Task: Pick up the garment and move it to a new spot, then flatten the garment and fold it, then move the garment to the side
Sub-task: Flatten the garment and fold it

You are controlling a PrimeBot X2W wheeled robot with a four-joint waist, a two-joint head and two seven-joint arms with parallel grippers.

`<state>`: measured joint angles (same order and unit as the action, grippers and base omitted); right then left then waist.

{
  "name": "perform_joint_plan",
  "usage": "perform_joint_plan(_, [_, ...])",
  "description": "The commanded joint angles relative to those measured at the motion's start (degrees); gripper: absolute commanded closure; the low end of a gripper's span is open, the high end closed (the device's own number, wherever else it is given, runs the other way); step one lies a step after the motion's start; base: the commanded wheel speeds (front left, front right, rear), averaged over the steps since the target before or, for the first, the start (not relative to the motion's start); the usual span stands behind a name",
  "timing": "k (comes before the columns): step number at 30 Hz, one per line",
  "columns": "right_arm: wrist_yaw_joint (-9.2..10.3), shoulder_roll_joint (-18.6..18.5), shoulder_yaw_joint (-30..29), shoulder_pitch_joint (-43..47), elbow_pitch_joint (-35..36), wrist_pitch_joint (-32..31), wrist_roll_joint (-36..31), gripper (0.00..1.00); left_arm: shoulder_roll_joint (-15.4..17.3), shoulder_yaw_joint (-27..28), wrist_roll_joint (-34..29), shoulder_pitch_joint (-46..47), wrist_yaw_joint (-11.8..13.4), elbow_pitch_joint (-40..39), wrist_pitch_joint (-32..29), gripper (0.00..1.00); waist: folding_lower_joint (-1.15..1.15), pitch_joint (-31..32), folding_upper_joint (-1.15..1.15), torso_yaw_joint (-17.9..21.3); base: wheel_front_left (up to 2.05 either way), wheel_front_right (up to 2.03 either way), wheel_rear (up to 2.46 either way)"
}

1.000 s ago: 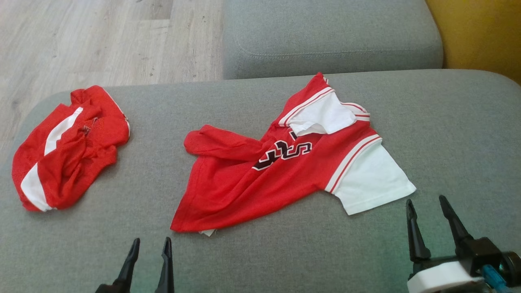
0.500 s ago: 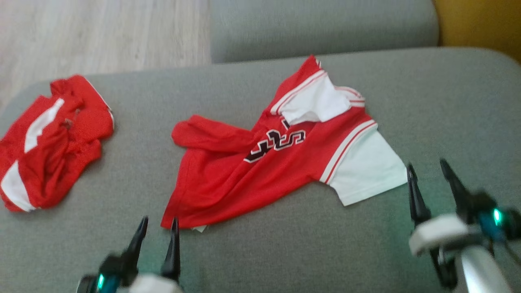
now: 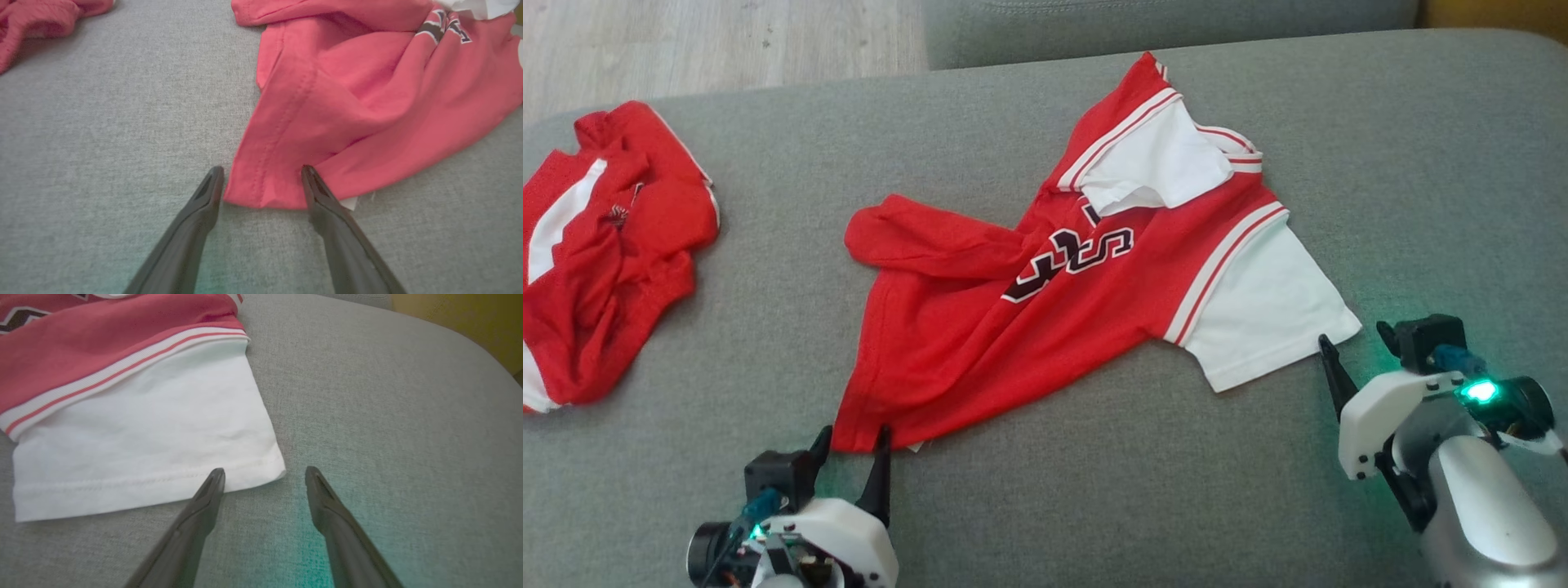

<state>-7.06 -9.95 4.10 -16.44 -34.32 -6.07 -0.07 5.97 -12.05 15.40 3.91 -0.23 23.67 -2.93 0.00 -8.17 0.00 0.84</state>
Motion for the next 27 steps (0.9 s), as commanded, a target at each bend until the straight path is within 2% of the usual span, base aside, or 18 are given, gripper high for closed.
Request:
perform_joint_plan(1, [-0.43, -1.0, 1.4, -2.5, 1.3, 0.4, 0.4, 0.00, 0.5, 1.6, 0.0, 2.3, 0.3, -1.5, 0.3, 0.00, 0.00, -0.1, 0.00, -0.1, 0.00, 0.00, 0.00])
perform_joint_plan(14, [-0.43, -1.1, 3.0, -6.4, -5.4, -0.9, 3.4, 0.00, 0.6, 0.3, 1.2, 3.0, -0.1, -1.3, -2.8, 0.00, 0.00, -1.6, 0.00, -0.6, 0.00, 0.00, 0.00])
perform_joint_plan(21, [-0.43, -0.7, 7.4, -8.2, -8.5, -4.3, 8.2, 0.00, 0.5, -0.6, 1.8, 3.3, -0.7, -1.2, -4.2, 0.00, 0.00, -2.5, 0.00, -1.4, 0.00, 0.00, 0.00])
perform_joint_plan(22, [-0.43, -0.6, 8.4, -8.1, -8.6, -5.0, 9.5, 0.00, 0.5, -0.8, 2.0, 3.3, -0.9, -1.1, -4.4, 0.08, 0.00, -2.5, 0.00, -1.5, 0.00, 0.00, 0.00])
perform_joint_plan(23, [-0.43, -0.7, 9.5, -8.1, -8.5, -5.6, 10.9, 0.07, 0.4, -1.1, 2.2, 3.3, -1.2, -1.1, -4.6, 0.29, 0.00, -2.5, 0.00, -1.5, 0.00, 0.00, 0.00])
perform_joint_plan(24, [-0.43, -0.8, 10.2, -8.1, -8.2, -5.5, 12.3, 0.49, 0.3, -1.2, 2.4, 3.2, -1.4, -1.1, -4.5, 0.46, 0.00, -2.5, 0.00, -1.5, 0.00, 0.00, 0.00])
perform_joint_plan(25, [-0.43, -0.9, 10.5, -8.1, -7.8, -5.1, 13.6, 0.80, 0.1, -1.2, 2.7, 3.2, -1.4, -1.0, -4.5, 0.59, 0.00, -2.5, 0.00, -1.5, 0.00, 0.00, 0.00])
perform_joint_plan(26, [-0.43, -0.8, 10.9, -8.0, -7.4, -4.8, 15.0, 1.00, 0.1, -1.5, 3.0, 3.1, -1.7, -0.9, -4.7, 1.00, 0.00, -2.4, 0.00, -1.4, 0.00, 0.00, 0.00])
perform_joint_plan(27, [-0.43, -0.7, 11.0, -7.9, -6.9, -4.3, 16.7, 1.00, 0.0, -1.6, 3.3, 3.0, -2.0, -0.9, -4.7, 1.00, 0.00, -2.3, 0.00, -1.4, 0.00, 0.00, 0.00])
